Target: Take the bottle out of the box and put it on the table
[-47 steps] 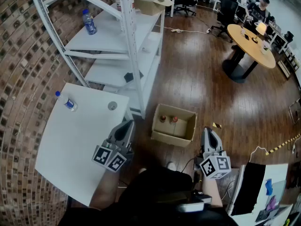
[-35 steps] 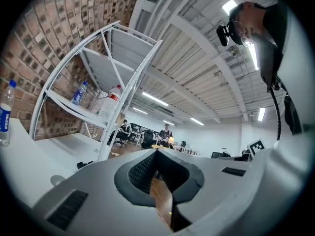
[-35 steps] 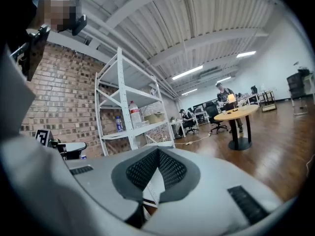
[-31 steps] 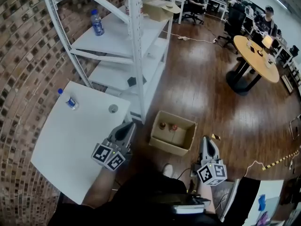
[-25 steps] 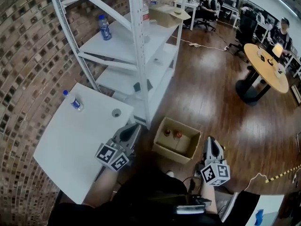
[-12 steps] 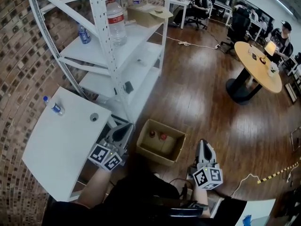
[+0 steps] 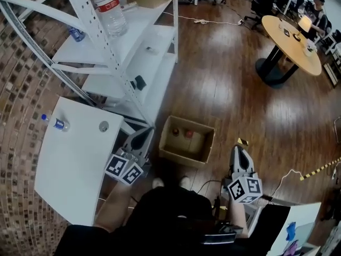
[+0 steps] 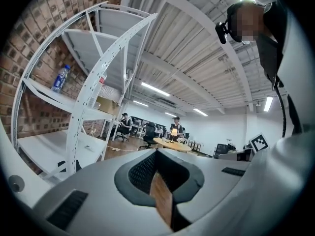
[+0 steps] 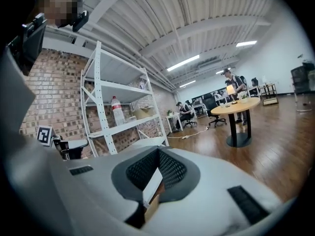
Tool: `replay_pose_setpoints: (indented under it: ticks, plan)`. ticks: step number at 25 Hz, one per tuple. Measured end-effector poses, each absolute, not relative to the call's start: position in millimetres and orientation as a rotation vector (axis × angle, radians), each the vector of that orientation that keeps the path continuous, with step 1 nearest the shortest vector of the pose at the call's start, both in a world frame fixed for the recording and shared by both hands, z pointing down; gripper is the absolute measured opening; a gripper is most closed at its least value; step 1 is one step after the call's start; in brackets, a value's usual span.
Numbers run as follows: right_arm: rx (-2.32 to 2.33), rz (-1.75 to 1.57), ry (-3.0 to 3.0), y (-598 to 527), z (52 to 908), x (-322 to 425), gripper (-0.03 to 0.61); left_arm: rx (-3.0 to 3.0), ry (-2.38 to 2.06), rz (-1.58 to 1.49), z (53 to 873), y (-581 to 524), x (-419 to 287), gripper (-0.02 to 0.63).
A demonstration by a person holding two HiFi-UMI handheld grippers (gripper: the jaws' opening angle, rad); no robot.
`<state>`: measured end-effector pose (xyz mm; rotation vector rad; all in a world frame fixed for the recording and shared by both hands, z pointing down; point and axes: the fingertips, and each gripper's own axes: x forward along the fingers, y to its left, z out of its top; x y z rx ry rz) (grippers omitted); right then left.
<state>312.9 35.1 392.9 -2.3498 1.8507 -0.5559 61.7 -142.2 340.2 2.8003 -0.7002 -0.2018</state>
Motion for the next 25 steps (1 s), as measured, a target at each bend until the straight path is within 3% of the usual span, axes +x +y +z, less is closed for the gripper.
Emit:
replay_pose_setpoints:
  ticks: [16, 25]
  plan:
    - [-2.340, -0.906, 1.919, -17.5, 506.1, 252.5, 0.002, 2.694, -0.686, -0.002, 425.1, -171.2, 37.1, 0.003]
    - [-2.336, -0.922, 2.022, -48.1, 545.8, 228.4, 0.002, 2.661, -0.674, 0.025, 483.9, -177.3, 43.2, 0.003]
